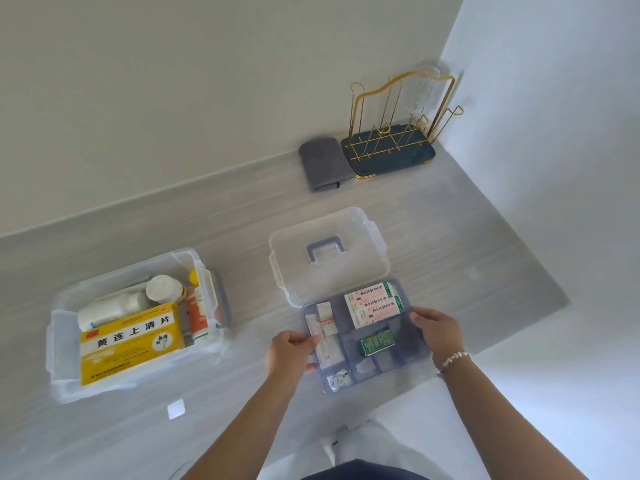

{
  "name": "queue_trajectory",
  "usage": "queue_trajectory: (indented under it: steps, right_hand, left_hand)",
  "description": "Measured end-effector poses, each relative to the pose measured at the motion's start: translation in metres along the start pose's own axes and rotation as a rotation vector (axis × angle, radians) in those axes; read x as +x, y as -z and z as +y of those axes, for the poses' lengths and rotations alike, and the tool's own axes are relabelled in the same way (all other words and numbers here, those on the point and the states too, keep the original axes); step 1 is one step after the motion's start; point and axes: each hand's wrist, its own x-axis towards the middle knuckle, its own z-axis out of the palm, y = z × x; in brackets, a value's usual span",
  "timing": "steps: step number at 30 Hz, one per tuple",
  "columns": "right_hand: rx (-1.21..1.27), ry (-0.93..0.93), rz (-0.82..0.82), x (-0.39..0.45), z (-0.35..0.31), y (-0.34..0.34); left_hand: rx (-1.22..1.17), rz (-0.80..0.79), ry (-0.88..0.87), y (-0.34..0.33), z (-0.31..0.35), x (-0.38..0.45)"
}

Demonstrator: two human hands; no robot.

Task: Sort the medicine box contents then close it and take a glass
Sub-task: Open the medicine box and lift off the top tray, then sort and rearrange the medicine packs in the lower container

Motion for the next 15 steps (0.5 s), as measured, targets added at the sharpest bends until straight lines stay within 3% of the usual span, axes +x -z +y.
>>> queue_trajectory:
  steps: [15]
  right_hand:
    - [-0.07, 0.197, -0.066, 0.039, -0.057, -0.042]
  left_hand:
    - [-0.106, 0.181, -0.03, 0.006, 0.048, 0.04]
